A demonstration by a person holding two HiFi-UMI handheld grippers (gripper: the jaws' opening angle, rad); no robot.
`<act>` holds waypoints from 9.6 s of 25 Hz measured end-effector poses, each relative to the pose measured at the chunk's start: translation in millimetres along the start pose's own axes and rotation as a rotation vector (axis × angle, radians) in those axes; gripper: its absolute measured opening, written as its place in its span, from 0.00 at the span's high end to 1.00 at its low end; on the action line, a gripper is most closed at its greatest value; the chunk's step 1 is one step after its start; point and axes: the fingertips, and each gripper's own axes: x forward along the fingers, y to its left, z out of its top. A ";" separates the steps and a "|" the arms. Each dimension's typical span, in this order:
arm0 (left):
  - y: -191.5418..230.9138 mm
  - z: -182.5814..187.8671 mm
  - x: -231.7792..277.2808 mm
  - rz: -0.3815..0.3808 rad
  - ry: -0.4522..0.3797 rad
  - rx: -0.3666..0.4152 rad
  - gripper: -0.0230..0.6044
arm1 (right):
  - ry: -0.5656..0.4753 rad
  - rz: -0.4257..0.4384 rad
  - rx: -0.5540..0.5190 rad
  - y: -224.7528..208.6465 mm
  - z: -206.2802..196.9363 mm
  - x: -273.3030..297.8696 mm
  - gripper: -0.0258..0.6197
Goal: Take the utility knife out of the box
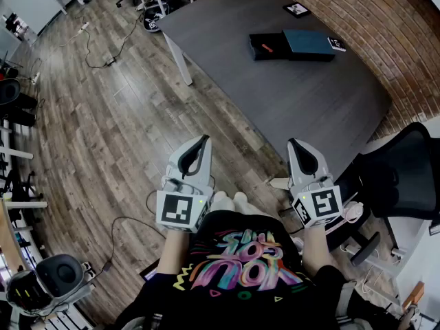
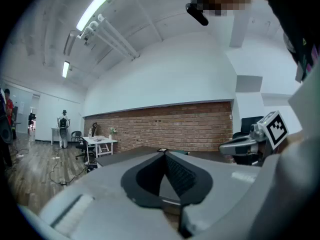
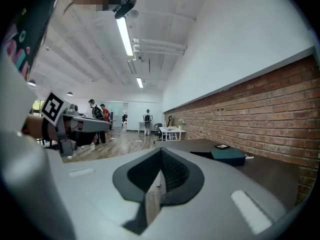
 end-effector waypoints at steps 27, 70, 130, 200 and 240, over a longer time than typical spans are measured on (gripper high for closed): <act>50.3 -1.8 48.9 0.053 0.000 -0.025 0.96 | 0.007 0.103 0.015 4.3 -12.1 91.6 0.96; 223.7 -0.1 367.1 -0.331 0.091 -0.005 0.96 | 0.074 -0.288 0.169 -138.5 -12.1 356.0 0.96; 40.0 -40.3 558.9 -1.208 0.279 0.335 0.86 | 0.058 -0.848 0.355 -284.1 -20.0 309.6 0.96; -3.5 -255.2 549.2 -1.638 0.831 1.484 0.67 | 0.166 -0.922 0.510 -236.3 -99.1 285.7 0.96; -4.4 -245.3 551.5 -1.605 0.767 1.437 0.88 | 0.155 -0.939 0.489 -237.5 -89.0 272.0 0.96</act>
